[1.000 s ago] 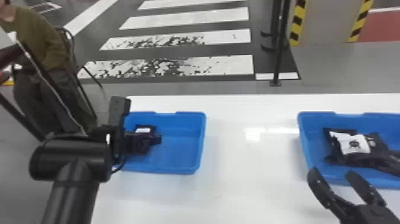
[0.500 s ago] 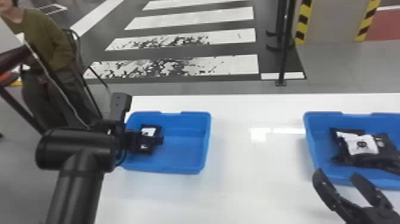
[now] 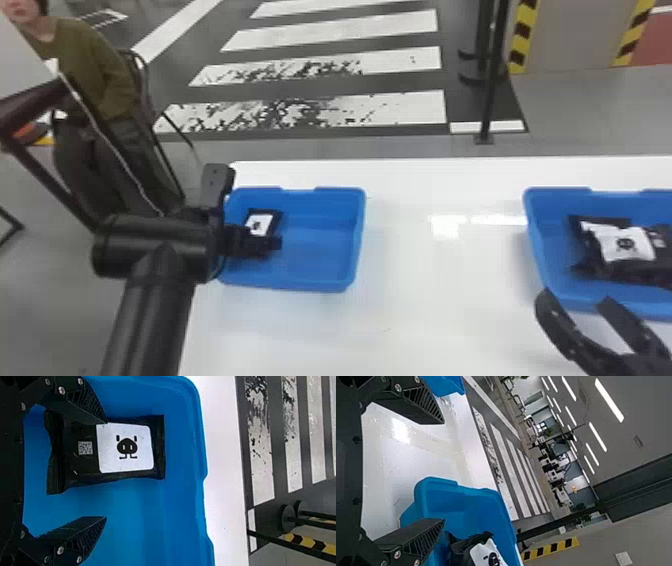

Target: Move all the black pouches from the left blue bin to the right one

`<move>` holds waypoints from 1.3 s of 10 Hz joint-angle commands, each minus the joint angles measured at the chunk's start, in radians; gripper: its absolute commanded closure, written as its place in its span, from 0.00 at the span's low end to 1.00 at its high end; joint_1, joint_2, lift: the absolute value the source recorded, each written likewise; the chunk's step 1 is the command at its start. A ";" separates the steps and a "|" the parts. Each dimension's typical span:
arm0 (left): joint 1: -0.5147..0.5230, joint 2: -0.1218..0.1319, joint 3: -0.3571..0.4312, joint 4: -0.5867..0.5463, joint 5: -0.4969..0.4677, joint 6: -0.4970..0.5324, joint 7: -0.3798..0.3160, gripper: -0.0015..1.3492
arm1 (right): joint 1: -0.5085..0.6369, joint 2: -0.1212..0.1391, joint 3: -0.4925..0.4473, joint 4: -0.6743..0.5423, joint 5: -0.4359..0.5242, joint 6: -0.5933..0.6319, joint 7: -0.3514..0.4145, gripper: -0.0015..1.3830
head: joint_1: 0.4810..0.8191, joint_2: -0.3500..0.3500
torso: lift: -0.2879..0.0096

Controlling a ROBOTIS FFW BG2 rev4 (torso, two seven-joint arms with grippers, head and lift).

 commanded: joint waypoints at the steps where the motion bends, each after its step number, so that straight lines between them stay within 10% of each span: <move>1: -0.015 -0.002 0.000 0.037 -0.016 0.001 0.002 0.15 | -0.005 0.000 0.000 0.006 -0.005 0.007 0.002 0.11 | 0.63 0.86 | 0.50; 5: -0.093 -0.005 0.000 0.179 -0.028 -0.051 0.008 0.20 | -0.005 -0.003 0.000 0.021 -0.011 0.009 0.012 0.11 | 0.63 0.88 | 0.50; 7: -0.103 -0.003 -0.002 0.204 -0.032 -0.021 0.008 0.59 | -0.005 -0.005 0.000 0.021 -0.019 0.014 0.016 0.11 | 0.63 0.88 | 0.50; 13: -0.047 0.000 -0.036 0.076 -0.072 -0.134 -0.012 0.90 | 0.002 -0.009 0.000 0.004 -0.035 0.039 0.031 0.12 | 0.63 0.88 | 0.50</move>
